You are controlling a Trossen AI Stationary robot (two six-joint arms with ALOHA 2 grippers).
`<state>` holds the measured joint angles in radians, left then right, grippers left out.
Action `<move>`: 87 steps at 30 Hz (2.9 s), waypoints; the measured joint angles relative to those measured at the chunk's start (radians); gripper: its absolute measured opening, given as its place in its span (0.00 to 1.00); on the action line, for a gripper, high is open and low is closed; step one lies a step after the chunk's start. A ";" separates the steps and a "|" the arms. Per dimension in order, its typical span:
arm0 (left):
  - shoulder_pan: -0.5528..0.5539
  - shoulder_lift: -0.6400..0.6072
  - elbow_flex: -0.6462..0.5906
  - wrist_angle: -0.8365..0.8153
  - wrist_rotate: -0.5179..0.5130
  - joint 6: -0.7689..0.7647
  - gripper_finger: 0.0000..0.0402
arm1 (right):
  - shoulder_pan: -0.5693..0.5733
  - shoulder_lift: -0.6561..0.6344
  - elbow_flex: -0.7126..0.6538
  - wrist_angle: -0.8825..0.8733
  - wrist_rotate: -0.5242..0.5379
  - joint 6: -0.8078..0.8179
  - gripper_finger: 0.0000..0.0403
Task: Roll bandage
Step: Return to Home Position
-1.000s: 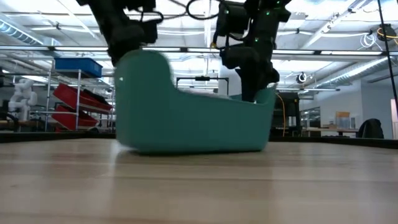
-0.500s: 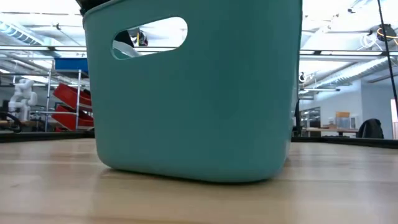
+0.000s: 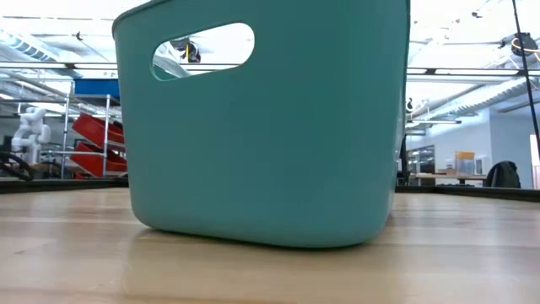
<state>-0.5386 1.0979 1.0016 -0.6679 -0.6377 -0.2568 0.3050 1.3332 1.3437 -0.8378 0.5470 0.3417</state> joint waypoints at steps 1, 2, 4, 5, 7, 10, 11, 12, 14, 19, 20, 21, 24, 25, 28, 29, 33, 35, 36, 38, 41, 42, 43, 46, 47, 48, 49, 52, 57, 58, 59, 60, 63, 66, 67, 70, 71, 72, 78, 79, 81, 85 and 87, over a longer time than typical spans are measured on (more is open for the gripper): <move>0.003 -0.008 0.000 0.010 0.001 0.027 0.01 | 0.016 -0.023 0.001 -0.003 0.006 -0.021 0.31; 0.010 -0.015 0.000 0.024 0.001 0.046 0.01 | 0.031 -0.044 0.001 -0.004 0.018 -0.030 0.30; 0.033 -0.026 0.000 0.051 0.006 0.067 0.01 | 0.058 -0.085 0.001 -0.004 0.061 -0.029 0.27; 0.044 -0.032 0.000 0.060 0.018 0.083 0.01 | 0.067 -0.106 0.001 -0.004 0.089 -0.029 0.24; 0.067 -0.040 0.000 0.072 0.045 0.118 0.01 | 0.088 -0.142 0.001 -0.019 0.129 -0.029 0.19; 0.086 -0.046 0.000 0.102 0.062 0.184 0.01 | 0.113 -0.178 0.001 -0.043 0.135 -0.028 0.09; 0.090 -0.046 0.000 0.118 0.066 0.211 0.01 | 0.120 -0.185 0.001 -0.052 0.135 -0.025 0.05; 0.092 -0.046 0.000 0.137 0.072 0.238 0.01 | 0.129 -0.189 0.001 -0.062 0.135 -0.024 0.03; 0.094 -0.046 0.000 0.181 0.097 0.270 0.01 | 0.149 -0.190 0.001 -0.090 0.151 -0.013 0.02; 0.094 -0.046 0.000 0.257 0.115 0.319 0.01 | 0.197 -0.191 0.001 -0.167 0.289 0.015 0.00; 0.093 -0.046 0.000 0.263 0.122 0.323 0.01 | 0.208 -0.193 0.001 -0.187 0.315 0.034 0.00; 0.093 -0.046 0.000 0.270 0.130 0.324 0.01 | 0.221 -0.197 0.001 -0.210 0.332 0.054 0.00; 0.093 -0.046 0.000 0.274 0.137 0.326 0.01 | 0.262 -0.213 0.001 -0.256 0.361 0.101 0.00; 0.093 -0.047 0.000 0.272 0.137 0.326 0.01 | 0.278 -0.218 0.001 -0.268 0.374 0.119 0.00; 0.093 -0.055 0.000 0.268 0.137 0.343 0.01 | 0.330 -0.252 -0.023 -0.282 0.433 0.147 0.00; 0.093 -0.061 0.000 0.270 0.137 0.344 0.01 | 0.347 -0.270 -0.038 -0.282 0.453 0.161 0.00; 0.093 -0.107 -0.023 0.286 0.137 0.344 0.01 | 0.396 -0.362 -0.148 -0.257 0.482 0.216 0.00; 0.093 -0.145 -0.064 0.316 0.137 0.344 0.01 | 0.414 -0.417 -0.232 -0.198 0.478 0.218 0.00; 0.093 -0.167 -0.090 0.332 0.137 0.343 0.01 | 0.420 -0.445 -0.277 -0.155 0.475 0.210 0.00; 0.093 -0.209 -0.150 0.378 0.137 0.342 0.01 | 0.427 -0.499 -0.366 -0.058 0.475 0.175 0.00; 0.093 -0.270 -0.245 0.473 0.137 0.342 0.01 | 0.430 -0.578 -0.494 0.088 0.469 0.112 0.00; 0.093 -0.288 -0.277 0.499 0.137 0.342 0.01 | 0.430 -0.606 -0.535 0.135 0.468 0.091 0.00; 0.093 -0.305 -0.304 0.528 0.140 0.342 0.01 | 0.430 -0.634 -0.576 0.179 0.468 0.072 0.00; 0.093 -0.345 -0.375 0.584 0.142 0.342 0.01 | 0.427 -0.717 -0.693 0.318 0.430 0.020 0.00; 0.093 -0.355 -0.393 0.590 0.145 0.342 0.01 | 0.424 -0.743 -0.731 0.368 0.401 0.001 0.00; 0.093 -0.364 -0.408 0.592 0.154 0.342 0.01 | 0.418 -0.766 -0.768 0.426 0.366 -0.021 0.00; 0.093 -0.371 -0.424 0.597 0.165 0.342 0.01 | 0.408 -0.785 -0.802 0.487 0.339 -0.044 0.00; 0.100 -0.381 -0.471 0.638 0.170 0.342 0.01 | 0.378 -0.819 -0.886 0.647 0.270 -0.126 0.00; 0.146 -0.382 -0.535 0.743 0.218 0.342 0.01 | 0.323 -0.840 -0.943 0.709 0.258 -0.192 0.00; 0.157 -0.381 -0.544 0.751 0.229 0.342 0.01 | 0.311 -0.843 -0.948 0.708 0.257 -0.195 0.00; 0.169 -0.381 -0.557 0.770 0.240 0.342 0.01 | 0.300 -0.846 -0.954 0.708 0.255 -0.197 0.00; 0.180 -0.381 -0.570 0.789 0.247 0.342 0.01 | 0.288 -0.850 -0.960 0.708 0.240 -0.203 0.00; 0.220 -0.383 -0.601 0.818 0.283 0.342 0.01 | 0.244 -0.865 -0.985 0.758 0.182 -0.242 0.00; 0.261 -0.383 -0.612 0.820 0.324 0.342 0.01 | 0.191 -0.877 -1.010 0.843 0.114 -0.297 0.00; 0.274 -0.384 -0.616 0.820 0.339 0.342 0.01 | 0.172 -0.878 -1.016 0.870 0.091 -0.316 0.00; 0.305 -0.388 -0.631 0.834 0.366 0.342 0.01 | 0.109 -0.878 -1.028 0.914 0.027 -0.363 0.00; 0.313 -0.389 -0.640 0.857 0.374 0.342 0.01 | 0.087 -0.878 -1.033 0.925 0.009 -0.373 0.00; 0.321 -0.391 -0.654 0.881 0.377 0.346 0.01 | 0.065 -0.880 -1.037 0.925 -0.011 -0.381 0.00; 0.387 -0.441 -0.732 0.910 0.401 0.364 0.01 | -0.047 -0.927 -1.082 0.915 -0.079 -0.390 0.00; 0.395 -0.453 -0.745 0.926 0.419 0.353 0.01 | -0.064 -0.938 -1.091 0.917 -0.108 -0.382 0.00; 0.408 -0.479 -0.756 0.930 0.456 0.349 0.01 | -0.094 -0.961 -1.113 0.917 -0.162 -0.365 0.00; 0.421 -0.527 -0.779 0.931 0.473 0.348 0.01 | -0.130 -1.007 -1.156 0.917 -0.189 -0.346 0.00; 0.427 -0.555 -0.804 0.932 0.473 0.348 0.01 | -0.140 -1.030 -1.174 0.915 -0.191 -0.339 0.00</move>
<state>-0.1115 0.5433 0.1975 0.2639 -0.1646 0.0914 0.1647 0.3031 0.1695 0.0770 0.3564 0.0030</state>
